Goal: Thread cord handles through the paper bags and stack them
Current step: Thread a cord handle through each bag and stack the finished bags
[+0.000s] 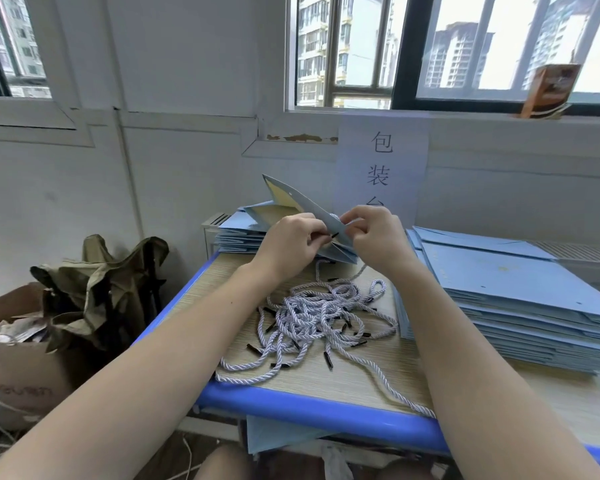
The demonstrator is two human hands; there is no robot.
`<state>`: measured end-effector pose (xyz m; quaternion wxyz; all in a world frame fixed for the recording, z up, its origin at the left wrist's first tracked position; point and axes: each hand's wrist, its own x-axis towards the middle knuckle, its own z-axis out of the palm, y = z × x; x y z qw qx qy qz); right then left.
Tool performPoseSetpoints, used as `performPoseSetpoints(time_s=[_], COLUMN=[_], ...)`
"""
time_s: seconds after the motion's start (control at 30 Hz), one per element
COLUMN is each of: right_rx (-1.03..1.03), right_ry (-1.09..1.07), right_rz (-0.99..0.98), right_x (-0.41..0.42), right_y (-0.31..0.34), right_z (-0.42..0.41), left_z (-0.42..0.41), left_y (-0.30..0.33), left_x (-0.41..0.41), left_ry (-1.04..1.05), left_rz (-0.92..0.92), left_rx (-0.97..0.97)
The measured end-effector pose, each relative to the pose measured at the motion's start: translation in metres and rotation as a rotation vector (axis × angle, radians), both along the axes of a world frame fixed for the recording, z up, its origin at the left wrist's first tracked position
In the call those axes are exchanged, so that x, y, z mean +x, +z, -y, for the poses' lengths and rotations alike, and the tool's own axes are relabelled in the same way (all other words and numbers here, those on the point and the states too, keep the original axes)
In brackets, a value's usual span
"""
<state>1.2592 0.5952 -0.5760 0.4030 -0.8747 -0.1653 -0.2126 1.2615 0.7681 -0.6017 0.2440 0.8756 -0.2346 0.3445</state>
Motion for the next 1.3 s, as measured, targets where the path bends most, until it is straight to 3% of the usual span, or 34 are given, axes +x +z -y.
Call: performPoseSetpoints(time_s=[0.53, 0.73, 0.87, 1.03, 1.17, 1.3], right_rx=[-0.011, -0.017, -0.026, 0.007, 0.0, -0.173], right_ry=[-0.048, -0.114, -0.107, -0.008, -0.074, -0.161], right_rz=[0.034, 0.05, 0.042, -0.121, -0.169, -0.283], right_x=[0.0, 0.0, -0.001, -0.005, -0.003, -0.005], right_y=[-0.003, -0.001, 0.0, 0.005, 0.009, 0.011], right_z=[-0.007, 0.0, 0.0, 0.004, 0.009, 0.013], left_z=[-0.001, -0.014, -0.021, -0.021, -0.022, -0.025], left_y=[0.01, 0.019, 0.019, 0.019, 0.018, 0.017], left_x=[-0.008, -0.011, -0.008, -0.006, -0.007, -0.003], left_ry=[-0.005, 0.087, 0.183, 0.246, 0.31, 0.343], left_rz=[-0.094, -0.131, -0.128, -0.155, -0.173, -0.138], left_rx=[-0.025, -0.007, -0.129, -0.182, -0.178, -0.235])
